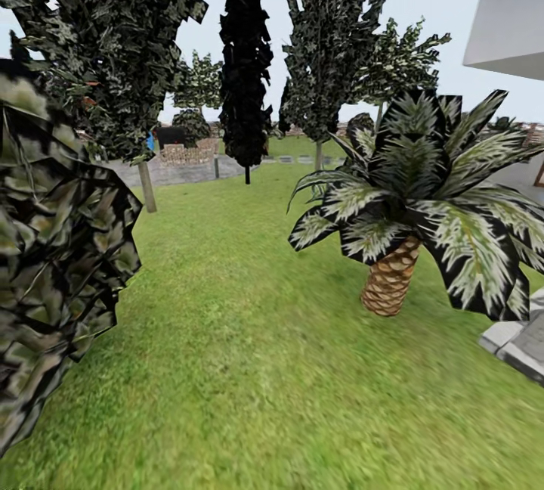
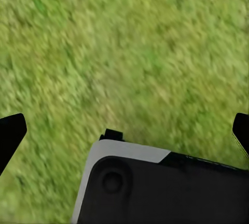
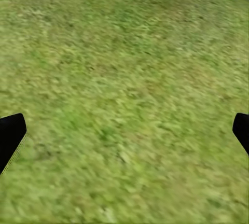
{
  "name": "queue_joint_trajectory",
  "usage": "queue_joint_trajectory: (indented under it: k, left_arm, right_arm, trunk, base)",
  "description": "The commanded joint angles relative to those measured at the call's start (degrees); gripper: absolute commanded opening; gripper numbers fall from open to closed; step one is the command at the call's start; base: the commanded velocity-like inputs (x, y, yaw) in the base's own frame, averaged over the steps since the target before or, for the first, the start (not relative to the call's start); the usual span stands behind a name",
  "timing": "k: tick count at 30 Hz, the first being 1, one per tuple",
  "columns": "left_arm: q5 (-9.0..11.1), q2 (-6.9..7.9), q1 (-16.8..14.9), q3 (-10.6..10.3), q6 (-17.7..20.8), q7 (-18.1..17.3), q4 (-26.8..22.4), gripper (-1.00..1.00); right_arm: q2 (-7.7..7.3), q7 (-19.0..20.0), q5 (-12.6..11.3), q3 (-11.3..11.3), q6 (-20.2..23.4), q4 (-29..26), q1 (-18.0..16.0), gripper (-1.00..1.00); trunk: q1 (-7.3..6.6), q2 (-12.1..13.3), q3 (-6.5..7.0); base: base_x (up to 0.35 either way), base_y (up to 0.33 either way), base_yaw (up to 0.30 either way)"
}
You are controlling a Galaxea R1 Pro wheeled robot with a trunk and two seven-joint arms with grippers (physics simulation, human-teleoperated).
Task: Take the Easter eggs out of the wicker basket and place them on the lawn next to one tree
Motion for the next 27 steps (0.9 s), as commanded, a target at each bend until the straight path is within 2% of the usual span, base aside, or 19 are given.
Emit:
queue_joint_trajectory:
  k: [1,20,27]
  left_arm:
    - [0.15,-0.01,-0.03,0.05,-0.16,0.04,0.05,1.00]
    - [0.15,-0.01,-0.03,0.04,-0.25,0.07,0.05,1.00]
    - [0.15,-0.01,-0.02,0.04,-0.38,0.07,0.05,1.00]
  right_arm:
    - [-0.01,0.21,-0.54,0.08,-0.25,0.05,-0.01,1.00]
    - [-0.16,0.23,-0.45,0.17,-0.32,0.00,-0.01,1.00]
    - [-0.26,0.29,-0.41,0.18,-0.38,0.06,-0.01,1.00]
  trunk:
    - [0.05,-0.03,-0.08]
    - [0.05,-0.03,-1.37]
    - [0.05,-0.03,-1.47]
  base:
    - [0.331,-0.073,0.204]
    - [0.331,-0.074,0.181]
    - [0.331,-0.074,0.036]
